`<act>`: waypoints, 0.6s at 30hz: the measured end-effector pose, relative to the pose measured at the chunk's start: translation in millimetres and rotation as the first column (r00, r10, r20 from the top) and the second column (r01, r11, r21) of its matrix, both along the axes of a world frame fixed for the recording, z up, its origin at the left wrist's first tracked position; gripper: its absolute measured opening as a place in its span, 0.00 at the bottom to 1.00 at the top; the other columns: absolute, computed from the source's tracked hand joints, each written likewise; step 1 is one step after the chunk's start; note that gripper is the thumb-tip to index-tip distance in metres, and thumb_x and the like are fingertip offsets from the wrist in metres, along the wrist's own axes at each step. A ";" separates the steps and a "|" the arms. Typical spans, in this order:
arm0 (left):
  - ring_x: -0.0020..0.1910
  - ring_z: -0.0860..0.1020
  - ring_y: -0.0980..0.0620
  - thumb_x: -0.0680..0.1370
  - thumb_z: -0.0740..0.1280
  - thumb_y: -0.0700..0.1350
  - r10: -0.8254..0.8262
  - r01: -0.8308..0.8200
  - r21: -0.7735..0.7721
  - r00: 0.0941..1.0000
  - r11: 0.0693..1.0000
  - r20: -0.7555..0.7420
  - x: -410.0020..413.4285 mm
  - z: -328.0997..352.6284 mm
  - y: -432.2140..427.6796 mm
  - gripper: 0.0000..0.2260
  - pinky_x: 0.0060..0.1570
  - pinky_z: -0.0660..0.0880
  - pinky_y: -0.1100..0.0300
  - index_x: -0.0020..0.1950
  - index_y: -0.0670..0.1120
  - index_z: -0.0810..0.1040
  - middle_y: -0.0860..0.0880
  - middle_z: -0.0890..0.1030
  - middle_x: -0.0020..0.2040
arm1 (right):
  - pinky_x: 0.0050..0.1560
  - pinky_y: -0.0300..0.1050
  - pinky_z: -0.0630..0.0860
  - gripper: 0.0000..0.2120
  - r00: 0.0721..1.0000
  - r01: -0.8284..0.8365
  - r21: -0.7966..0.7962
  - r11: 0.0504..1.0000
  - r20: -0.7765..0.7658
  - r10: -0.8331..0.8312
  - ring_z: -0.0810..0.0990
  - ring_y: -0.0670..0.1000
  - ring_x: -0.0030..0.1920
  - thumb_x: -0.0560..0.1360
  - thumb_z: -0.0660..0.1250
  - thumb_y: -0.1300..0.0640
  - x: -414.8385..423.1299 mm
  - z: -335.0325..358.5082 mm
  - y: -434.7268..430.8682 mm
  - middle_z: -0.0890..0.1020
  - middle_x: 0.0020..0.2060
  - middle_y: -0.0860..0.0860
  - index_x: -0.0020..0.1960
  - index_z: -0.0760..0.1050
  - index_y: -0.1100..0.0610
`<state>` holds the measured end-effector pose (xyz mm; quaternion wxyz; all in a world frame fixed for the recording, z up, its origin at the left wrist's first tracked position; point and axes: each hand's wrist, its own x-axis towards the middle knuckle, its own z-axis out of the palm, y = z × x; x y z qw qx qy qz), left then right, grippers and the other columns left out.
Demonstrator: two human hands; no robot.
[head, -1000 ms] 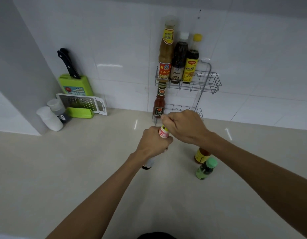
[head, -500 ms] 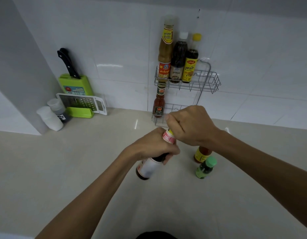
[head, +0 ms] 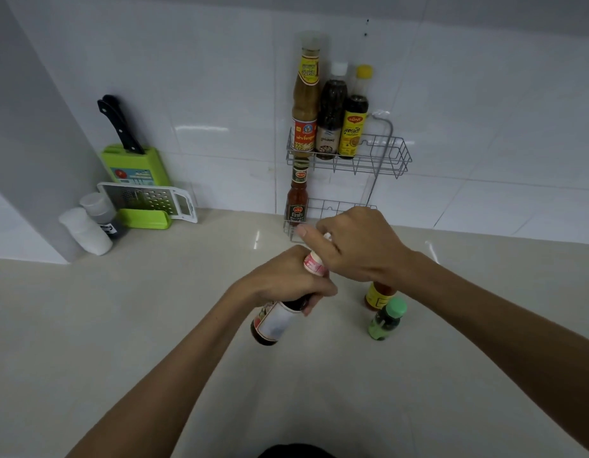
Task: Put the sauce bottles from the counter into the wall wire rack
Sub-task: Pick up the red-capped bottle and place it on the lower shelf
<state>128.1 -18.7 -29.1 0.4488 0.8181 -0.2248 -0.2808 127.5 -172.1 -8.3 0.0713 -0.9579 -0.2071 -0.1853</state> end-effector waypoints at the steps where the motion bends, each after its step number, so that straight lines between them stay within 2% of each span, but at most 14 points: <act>1: 0.27 0.78 0.50 0.70 0.69 0.43 0.075 -0.075 0.011 0.996 0.997 0.055 -0.3 -0.3 -2.7 0.12 0.38 0.79 0.56 0.27 0.43 0.75 0.45 0.80 0.25 | 0.27 0.43 0.66 0.23 0.999 0.036 -0.029 0.999 0.023 -0.035 0.67 0.51 0.23 0.78 0.48 0.43 1.0 2.9 1.6 0.68 0.21 0.47 0.28 0.65 0.51; 2: 0.25 0.79 0.51 0.70 0.69 0.44 0.186 -0.189 0.013 0.974 0.982 0.129 -1.2 -1.2 -7.1 0.12 0.36 0.79 0.59 0.27 0.45 0.75 0.49 0.80 0.24 | 0.27 0.43 0.63 0.21 0.995 0.102 -0.048 0.994 0.027 -0.101 0.67 0.52 0.24 0.76 0.48 0.45 2.0 7.3 3.7 0.69 0.22 0.48 0.28 0.64 0.52; 4: 0.25 0.82 0.52 0.71 0.68 0.45 0.366 -0.378 -0.006 0.893 0.926 0.261 -2.4 -7.4 -16.7 0.09 0.35 0.81 0.59 0.30 0.46 0.78 0.50 0.81 0.26 | 0.28 0.42 0.57 0.19 0.970 0.241 -0.049 0.969 -0.019 -0.242 0.67 0.52 0.27 0.74 0.48 0.46 6.3 10.9 6.4 0.70 0.24 0.50 0.28 0.63 0.54; 5: 0.26 0.82 0.52 0.71 0.67 0.46 0.412 -0.425 -0.022 0.862 0.905 0.296 -3.5 -11.7 -20.3 0.09 0.36 0.81 0.58 0.32 0.45 0.78 0.48 0.82 0.27 | 0.30 0.43 0.58 0.19 0.958 0.278 -0.035 0.960 -0.057 -0.280 0.67 0.52 0.27 0.74 0.50 0.46 8.4 10.5 7.0 0.70 0.26 0.50 0.28 0.63 0.54; 7: 0.28 0.83 0.51 0.72 0.68 0.47 0.452 -0.457 -0.051 0.848 0.888 0.276 -5.0 -20.4 -23.1 0.09 0.36 0.81 0.57 0.34 0.45 0.79 0.47 0.83 0.29 | 0.34 0.44 0.61 0.20 0.943 0.302 -0.005 0.953 -0.143 -0.300 0.70 0.53 0.30 0.75 0.54 0.45 9.4 9.3 9.2 0.72 0.29 0.52 0.29 0.65 0.55; 10: 0.36 0.84 0.54 0.71 0.74 0.52 0.378 -0.367 -0.121 0.922 0.922 0.086 -0.2 -16.9 -18.7 0.07 0.37 0.79 0.63 0.41 0.50 0.80 0.51 0.85 0.35 | 0.35 0.45 0.63 0.20 0.942 0.283 -0.018 0.959 -0.186 -0.281 0.72 0.53 0.33 0.74 0.56 0.42 12.7 16.7 14.0 0.74 0.31 0.51 0.33 0.72 0.55; 13: 0.49 0.82 0.58 0.70 0.77 0.48 0.172 -0.187 -0.215 0.981 0.959 -0.088 11.3 -9.4 -2.1 0.15 0.50 0.78 0.62 0.54 0.53 0.78 0.55 0.83 0.48 | 0.33 0.43 0.62 0.20 0.948 0.272 -0.026 0.962 -0.161 -0.273 0.70 0.50 0.30 0.73 0.57 0.41 20.9 32.3 13.7 0.73 0.29 0.50 0.32 0.71 0.54; 15: 0.58 0.79 0.57 0.71 0.76 0.45 0.083 -0.106 -0.180 0.988 0.978 -0.127 18.5 -14.7 13.1 0.23 0.59 0.77 0.58 0.65 0.51 0.75 0.54 0.82 0.58 | 0.33 0.43 0.63 0.20 0.947 0.285 0.044 0.958 -0.167 -0.274 0.71 0.50 0.30 0.73 0.59 0.41 26.2 44.1 6.8 0.73 0.27 0.50 0.30 0.69 0.55; 18: 0.59 0.80 0.55 0.71 0.76 0.41 0.091 -0.108 -0.221 0.992 0.969 -0.082 24.3 -31.2 23.3 0.28 0.61 0.76 0.56 0.70 0.49 0.73 0.53 0.82 0.60 | 0.34 0.43 0.65 0.20 0.934 0.307 0.175 0.936 -0.242 -0.261 0.71 0.51 0.30 0.73 0.61 0.43 32.2 53.6 -0.7 0.73 0.27 0.50 0.29 0.68 0.55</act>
